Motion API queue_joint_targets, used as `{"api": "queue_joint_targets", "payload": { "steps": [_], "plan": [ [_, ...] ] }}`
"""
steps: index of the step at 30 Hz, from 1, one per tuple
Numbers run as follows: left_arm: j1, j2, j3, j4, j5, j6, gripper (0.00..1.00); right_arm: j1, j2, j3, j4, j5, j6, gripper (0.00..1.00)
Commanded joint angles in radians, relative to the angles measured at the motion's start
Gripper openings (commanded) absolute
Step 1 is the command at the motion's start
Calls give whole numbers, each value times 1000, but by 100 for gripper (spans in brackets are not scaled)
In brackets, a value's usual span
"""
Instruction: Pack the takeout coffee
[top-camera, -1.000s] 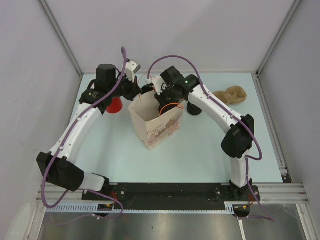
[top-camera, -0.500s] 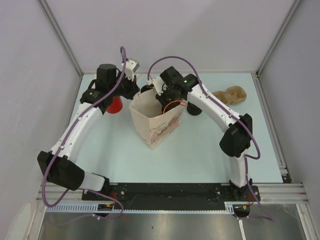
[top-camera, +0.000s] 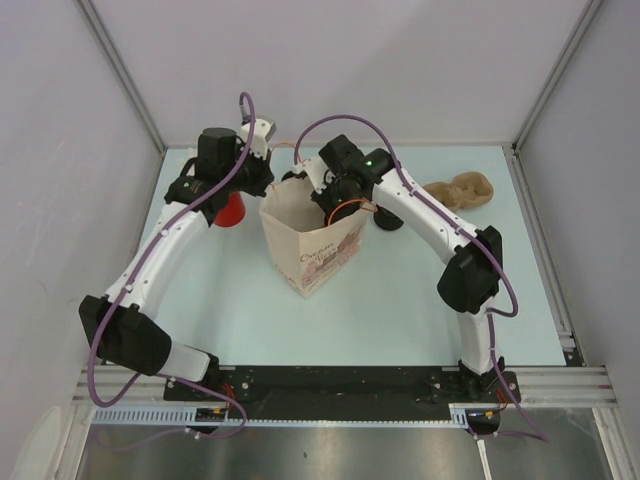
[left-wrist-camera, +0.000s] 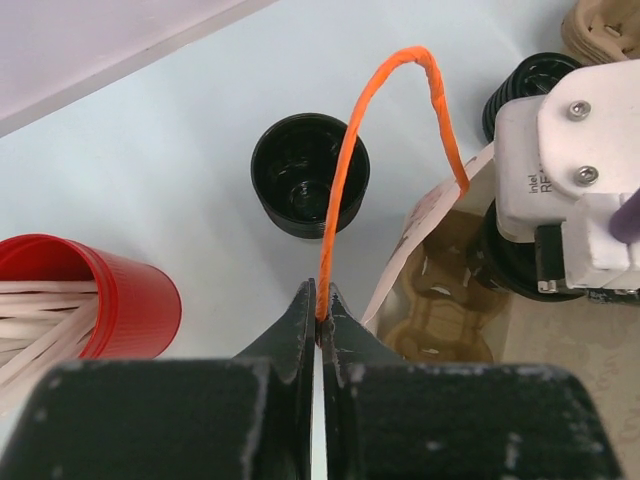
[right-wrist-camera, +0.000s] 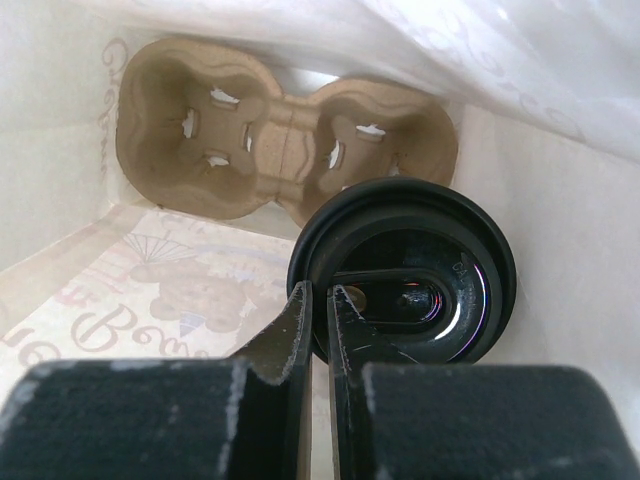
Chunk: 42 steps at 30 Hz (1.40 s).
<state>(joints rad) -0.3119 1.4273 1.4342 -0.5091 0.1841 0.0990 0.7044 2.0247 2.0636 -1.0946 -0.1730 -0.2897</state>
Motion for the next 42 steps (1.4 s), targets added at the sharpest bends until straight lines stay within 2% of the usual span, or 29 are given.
{"api": "queue_joint_targets", "payload": {
  "steps": [1,20,24,34,42],
  "plan": [
    [-4,12,8,-3,-43,-25,0,-17,32,35,-45,29,-23,0],
    [-3,13,2,3,-32,-24,0,-16,88,43,-114,-2,-80,0],
    [-3,24,8,-2,-20,-24,0,-6,29,-14,-27,17,-82,0],
    [-3,67,34,-28,-153,-48,0,-9,11,-36,-31,21,-101,0],
    [-3,78,45,-31,-149,-56,0,0,-1,-56,-28,13,-124,0]
  ]
}}
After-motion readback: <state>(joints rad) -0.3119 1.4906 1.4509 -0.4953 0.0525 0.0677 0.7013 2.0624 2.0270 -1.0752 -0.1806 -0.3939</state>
